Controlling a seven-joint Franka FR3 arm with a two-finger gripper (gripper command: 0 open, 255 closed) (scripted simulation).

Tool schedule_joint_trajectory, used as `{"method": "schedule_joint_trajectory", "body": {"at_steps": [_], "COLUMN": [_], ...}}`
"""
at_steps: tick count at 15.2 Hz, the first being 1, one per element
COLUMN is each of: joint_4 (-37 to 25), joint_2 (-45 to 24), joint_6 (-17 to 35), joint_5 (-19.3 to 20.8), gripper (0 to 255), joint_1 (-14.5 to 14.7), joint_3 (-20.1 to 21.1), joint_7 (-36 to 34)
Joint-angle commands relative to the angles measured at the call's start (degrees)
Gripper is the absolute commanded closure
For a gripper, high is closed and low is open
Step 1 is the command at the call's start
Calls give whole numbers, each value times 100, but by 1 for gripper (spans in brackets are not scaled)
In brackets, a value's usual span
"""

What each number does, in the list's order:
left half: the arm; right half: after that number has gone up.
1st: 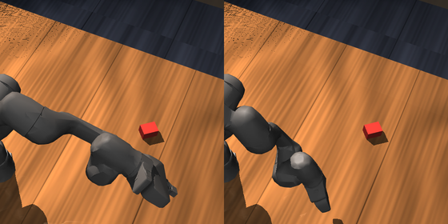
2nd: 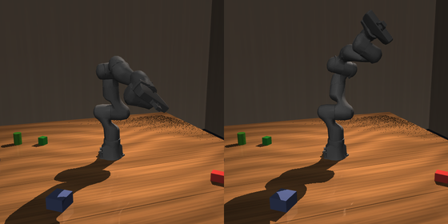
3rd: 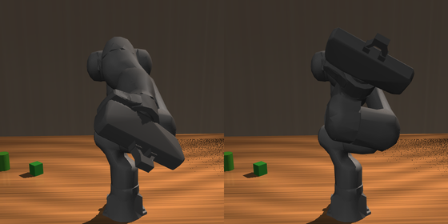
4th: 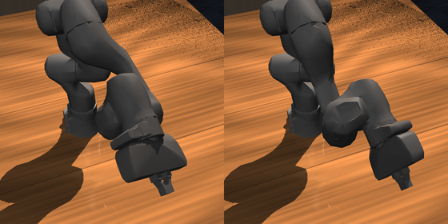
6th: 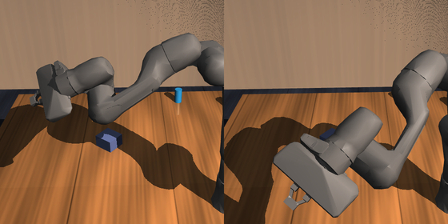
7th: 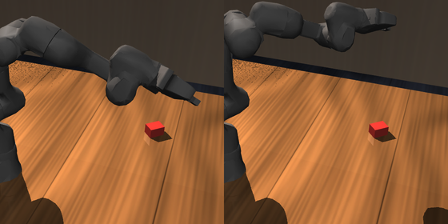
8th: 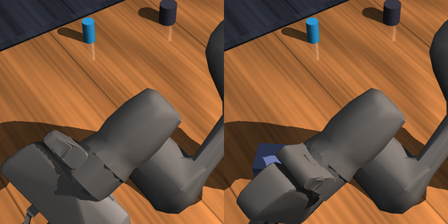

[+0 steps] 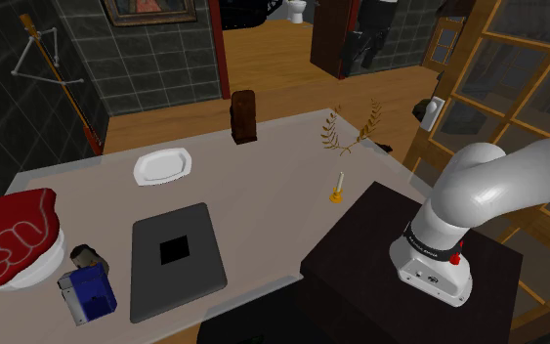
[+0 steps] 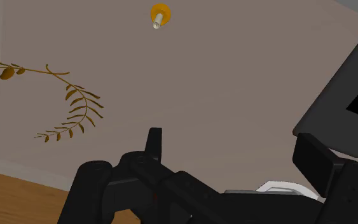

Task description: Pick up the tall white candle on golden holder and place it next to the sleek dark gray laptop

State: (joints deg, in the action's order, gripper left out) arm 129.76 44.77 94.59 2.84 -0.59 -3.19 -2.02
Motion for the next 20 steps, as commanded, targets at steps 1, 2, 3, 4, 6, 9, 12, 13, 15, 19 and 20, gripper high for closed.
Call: {"method": "schedule_joint_trajectory", "body": {"at_steps": [1,2,3,4,6,9,12,13,15,19,20], "joint_4": [0,228,450,667,1087,1679,2227,2399,2726,3305,3431], "joint_2": [0,58,109,154,224,274,248,220,131,-203,-324], "joint_6": [0,169,339,510,858,1397,1967,2166,2580,3489,3735], "joint_5": [0,18,37,56,97,164,240,267,324,448,481], "gripper": [0,0,0,0,0,0,0,0,0,0,0], "joint_1": [0,-24,-48,-73,-125,-210,-302,-335,-403,-550,-588], "joint_3": [0,-19,-39,-59,-102,-172,-250,-277,-334,-454,-486], "joint_7": [0,-14,-29,-43,-71,-114,-156,-170,-198,-252,-266]}}
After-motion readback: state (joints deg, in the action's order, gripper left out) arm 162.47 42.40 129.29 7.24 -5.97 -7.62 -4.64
